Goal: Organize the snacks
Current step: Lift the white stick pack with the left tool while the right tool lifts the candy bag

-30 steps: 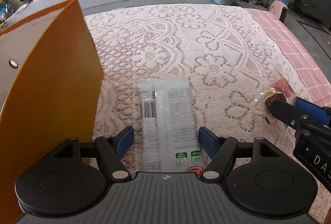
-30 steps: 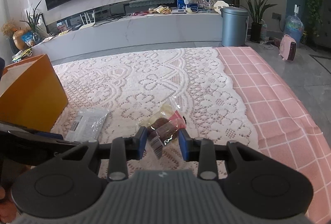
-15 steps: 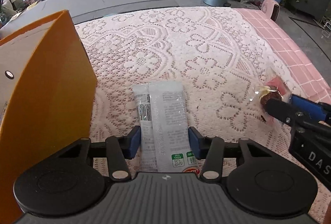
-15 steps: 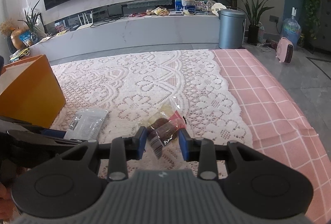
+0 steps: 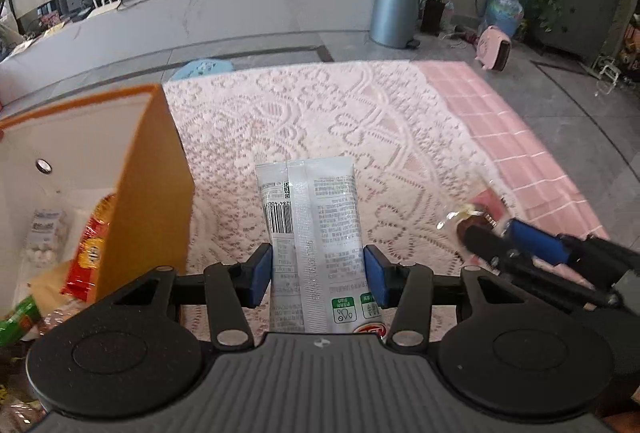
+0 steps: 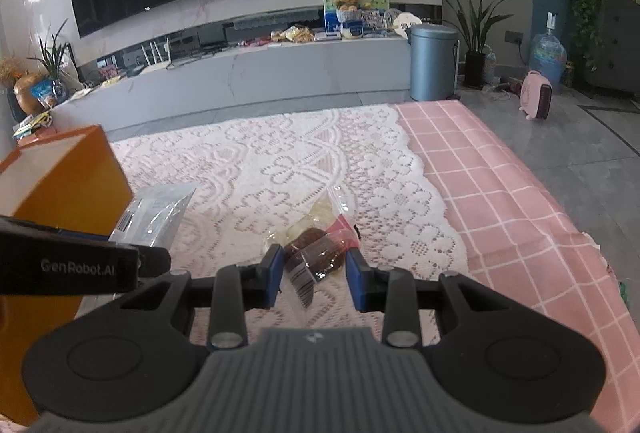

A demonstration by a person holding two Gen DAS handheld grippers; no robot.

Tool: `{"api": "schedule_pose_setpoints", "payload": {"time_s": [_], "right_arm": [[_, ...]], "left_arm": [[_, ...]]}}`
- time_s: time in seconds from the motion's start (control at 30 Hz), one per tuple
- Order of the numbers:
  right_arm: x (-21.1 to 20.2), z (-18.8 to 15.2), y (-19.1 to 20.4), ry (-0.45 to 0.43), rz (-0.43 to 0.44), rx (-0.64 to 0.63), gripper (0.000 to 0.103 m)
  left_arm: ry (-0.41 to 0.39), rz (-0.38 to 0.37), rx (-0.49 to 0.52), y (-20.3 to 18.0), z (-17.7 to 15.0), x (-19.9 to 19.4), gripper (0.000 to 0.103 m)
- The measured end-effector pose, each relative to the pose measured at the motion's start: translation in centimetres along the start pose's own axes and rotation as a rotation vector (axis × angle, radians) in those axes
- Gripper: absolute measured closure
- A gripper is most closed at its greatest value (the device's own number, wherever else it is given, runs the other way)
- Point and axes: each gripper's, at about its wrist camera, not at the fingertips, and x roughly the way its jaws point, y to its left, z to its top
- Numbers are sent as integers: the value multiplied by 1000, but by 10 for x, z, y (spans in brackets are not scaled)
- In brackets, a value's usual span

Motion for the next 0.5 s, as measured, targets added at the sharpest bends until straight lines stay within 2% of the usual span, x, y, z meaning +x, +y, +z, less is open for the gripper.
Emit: {"api": "schedule_pose_setpoints", "payload": {"time_s": [0.1, 0.23, 0.5], "right_arm": [[-14, -5, 8, -14, 0, -2, 71], [-33, -10, 14, -2, 44, 78, 71], [-73, 2, 57, -48, 90, 32, 71]], "left_arm": [[-29, -10, 5, 6, 3, -18, 48], [-52, -25, -10, 19, 2, -39, 48], [-101, -14, -38, 57, -1, -76, 48]]}}
